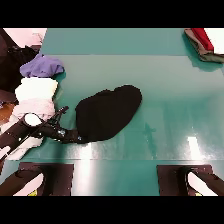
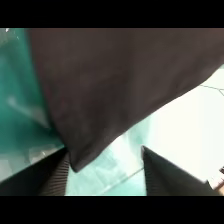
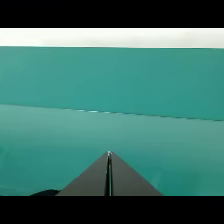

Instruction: Fold the shirts.

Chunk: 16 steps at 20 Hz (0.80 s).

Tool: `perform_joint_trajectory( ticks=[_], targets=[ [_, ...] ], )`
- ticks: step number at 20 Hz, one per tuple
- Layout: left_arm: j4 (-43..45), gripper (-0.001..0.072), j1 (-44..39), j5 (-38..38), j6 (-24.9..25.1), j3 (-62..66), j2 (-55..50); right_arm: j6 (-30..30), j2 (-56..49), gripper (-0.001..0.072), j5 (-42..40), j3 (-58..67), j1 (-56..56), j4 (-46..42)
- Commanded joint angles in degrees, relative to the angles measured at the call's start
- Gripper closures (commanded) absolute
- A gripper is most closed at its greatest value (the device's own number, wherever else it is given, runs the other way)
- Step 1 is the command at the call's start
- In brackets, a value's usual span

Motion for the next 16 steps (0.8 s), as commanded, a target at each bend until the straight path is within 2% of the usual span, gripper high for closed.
perform_joint_trajectory(
  ticks=[1, 2, 4, 8, 9, 12, 14, 15, 16],
  targets=[
    [-2.16, 0.0445, -2.6, 4.46, -1.9, -0.44, 0.07, 0.0, -0.02, 0.0695, 0.17, -0.02, 0.04, 0.02],
    [-2.6, 0.0687, -2.6, 4.7, -1.92, 0.07, 0.07, 0.0, -0.02, 0.0695, 0.35, -0.02, 0.04, 0.0],
    [-2.32, 0.0683, -2.6, 3.19, -1.99, 4.11, 0.13, 0.02, -0.09, 0.0695, 2.56, -0.04, 0.04, -0.02],
    [-1.46, 0.0683, -2.6, -1.16, -1.97, 21.59, 0.46, 1.66, -4.5, 0.0694, 22.4, -0.59, 0.04, 0.02],
    [-1.11, 0.0683, -2.6, -2.16, -1.86, 27.26, 0.46, 2.67, -5.84, 0.0694, 24.48, -2.56, 0.04, 0.02],
    [-1.05, 0.0683, -2.6, -2.47, -1.77, 40.26, 0.46, 2.69, -9.09, 0.0694, 20.13, -13.84, 0.04, 1.66],
    [-1.05, 0.0683, -2.6, -2.51, -1.79, 44.09, 0.46, 2.47, -11.39, 0.0684, 12.52, -23.54, 0.04, 8.28],
    [-1.03, 0.0683, -2.6, -2.54, -1.79, 44.65, 0.46, 1.14, -13.14, 0.0498, 8.72, -28.15, 0.04, 13.4],
    [-0.76, 0.0683, -2.6, -2.6, -1.84, 44.59, 0.44, -0.55, -15.43, 0.0125, 6.03, -31.8, 0.04, 18.47]
  ],
)
